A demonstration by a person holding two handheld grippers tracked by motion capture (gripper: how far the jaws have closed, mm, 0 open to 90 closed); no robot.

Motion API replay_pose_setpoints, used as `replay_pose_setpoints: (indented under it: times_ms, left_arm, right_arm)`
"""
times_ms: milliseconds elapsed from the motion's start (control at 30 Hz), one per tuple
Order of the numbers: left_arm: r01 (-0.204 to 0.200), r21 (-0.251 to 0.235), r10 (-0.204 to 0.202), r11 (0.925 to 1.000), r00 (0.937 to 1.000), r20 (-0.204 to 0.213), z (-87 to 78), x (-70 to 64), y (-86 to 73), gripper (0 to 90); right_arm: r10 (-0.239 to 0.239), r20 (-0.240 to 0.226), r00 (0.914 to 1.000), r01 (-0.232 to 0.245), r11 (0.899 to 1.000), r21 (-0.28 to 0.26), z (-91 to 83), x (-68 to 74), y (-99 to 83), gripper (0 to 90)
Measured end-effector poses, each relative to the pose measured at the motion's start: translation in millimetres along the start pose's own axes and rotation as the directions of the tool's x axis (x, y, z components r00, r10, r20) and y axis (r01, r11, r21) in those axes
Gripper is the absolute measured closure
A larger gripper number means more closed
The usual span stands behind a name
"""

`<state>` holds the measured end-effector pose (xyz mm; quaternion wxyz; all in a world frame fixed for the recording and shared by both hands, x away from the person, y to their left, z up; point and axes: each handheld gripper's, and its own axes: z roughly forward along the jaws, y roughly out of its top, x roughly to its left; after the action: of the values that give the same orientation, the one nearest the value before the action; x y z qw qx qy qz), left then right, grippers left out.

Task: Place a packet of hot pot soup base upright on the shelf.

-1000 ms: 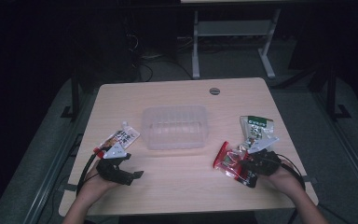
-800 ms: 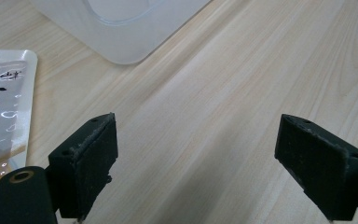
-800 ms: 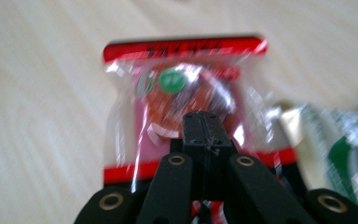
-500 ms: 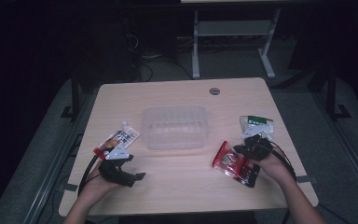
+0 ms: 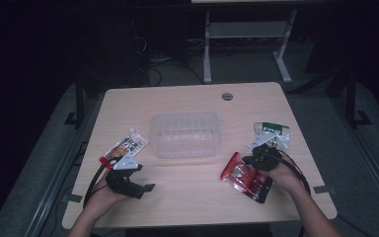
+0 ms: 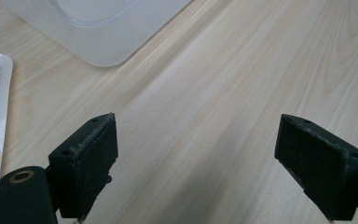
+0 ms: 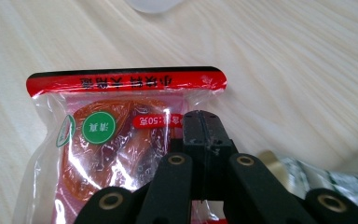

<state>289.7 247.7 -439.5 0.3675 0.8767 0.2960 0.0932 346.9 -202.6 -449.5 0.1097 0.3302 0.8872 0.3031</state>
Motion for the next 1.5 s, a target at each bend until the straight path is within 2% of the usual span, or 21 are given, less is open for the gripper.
replay_pose_setpoints:
  times_ms: [67,133,267,500,633,767,833,1000,1100,1133,1200,1367,1400,1433,1500]
  left_arm:
    - [0.001,0.0,-0.001,1.0,1.0,0.0,-0.1,0.0,-0.1,12.9]
    - [-0.002,-0.001,0.002,1.0,1.0,0.001,0.1,-0.2,-0.3,12.9]
    - [-0.007,0.004,0.007,1.0,1.0,0.005,0.6,-0.8,0.1,12.9]
    - [-0.01,0.0,0.01,0.9999,0.9999,0.013,1.1,-2.8,0.7,12.9]
    - [-0.012,-0.001,0.012,0.9999,0.9998,0.016,1.1,-2.6,0.7,12.9]
    - [-0.015,-0.007,0.015,0.9999,0.9996,0.024,1.7,-3.6,0.9,12.8]
    - [-0.016,-0.009,0.016,0.9998,0.9995,0.028,1.7,-4.6,1.4,12.8]
    - [-0.018,-0.009,0.018,0.9998,0.9992,0.037,2.5,-6.8,2.5,12.8]
    - [-0.013,-0.021,0.014,0.9997,0.999,0.042,2.6,-8.0,3.3,12.8]
    - [-0.013,-0.022,0.014,0.9997,0.9989,0.045,1.8,-8.8,3.9,12.8]
    - [-0.011,-0.032,0.012,0.9994,0.9987,0.05,2.0,-10.1,4.5,12.8]
    - [-0.004,-0.026,0.006,0.9996,0.9977,0.068,3.4,-13.2,6.9,13.3]
    - [0.0,-0.03,0.003,0.9996,0.9971,0.076,4.0,-14.3,7.6,13.3]
    - [-0.001,-0.028,0.004,0.9996,0.9967,0.081,5.4,-16.7,9.0,13.8]
    - [-0.01,-0.029,0.012,0.9995,0.9959,0.09,6.7,-19.2,11.3,14.5]
  right_arm:
    - [-0.005,-0.009,0.9999,0.005,1.0,0.002,0.9,2.1,1.1,89.9]
    - [-0.031,-0.022,0.9993,0.031,1.0,0.0,3.8,8.0,5.1,89.9]
    - [-0.043,-0.055,0.9975,0.043,0.999,-0.007,9.4,15.7,11.2,89.9]
    - [-0.073,-0.113,0.9909,0.07,0.997,-0.024,20.3,28.1,23.4,90.0]
    - [-0.083,-0.131,0.9879,0.08,0.996,-0.026,24.3,34.3,28.0,90.0]
    - [-0.093,-0.162,0.9823,0.088,0.995,-0.037,30.4,42.1,34.6,90.0]
    - [-0.096,-0.194,0.9763,0.091,0.995,-0.037,35.2,48.1,40.0,90.0]
    - [-0.159,-0.208,0.9652,0.153,0.987,-0.045,44.8,59.8,52.0,90.0]
    - [-0.171,-0.216,0.9614,0.165,0.985,-0.046,48.1,66.5,57.2,90.0]
    - [-0.186,-0.219,0.958,0.18,0.983,-0.046,50.3,72.5,61.5,90.0]
    - [-0.206,-0.215,0.9547,0.199,0.979,-0.052,50.5,75.6,63.1,90.0]
    - [-0.19,-0.218,0.9574,0.182,0.982,-0.056,45.3,73.4,62.0,89.8]
    - [-0.175,-0.222,0.9593,0.166,0.984,-0.059,43.3,72.9,61.2,88.8]
    - [-0.179,-0.211,0.9608,0.169,0.983,-0.068,39.0,70.0,59.5,84.8]
    - [-0.156,-0.209,0.9655,0.142,0.987,-0.079,33.7,68.3,57.6,79.9]
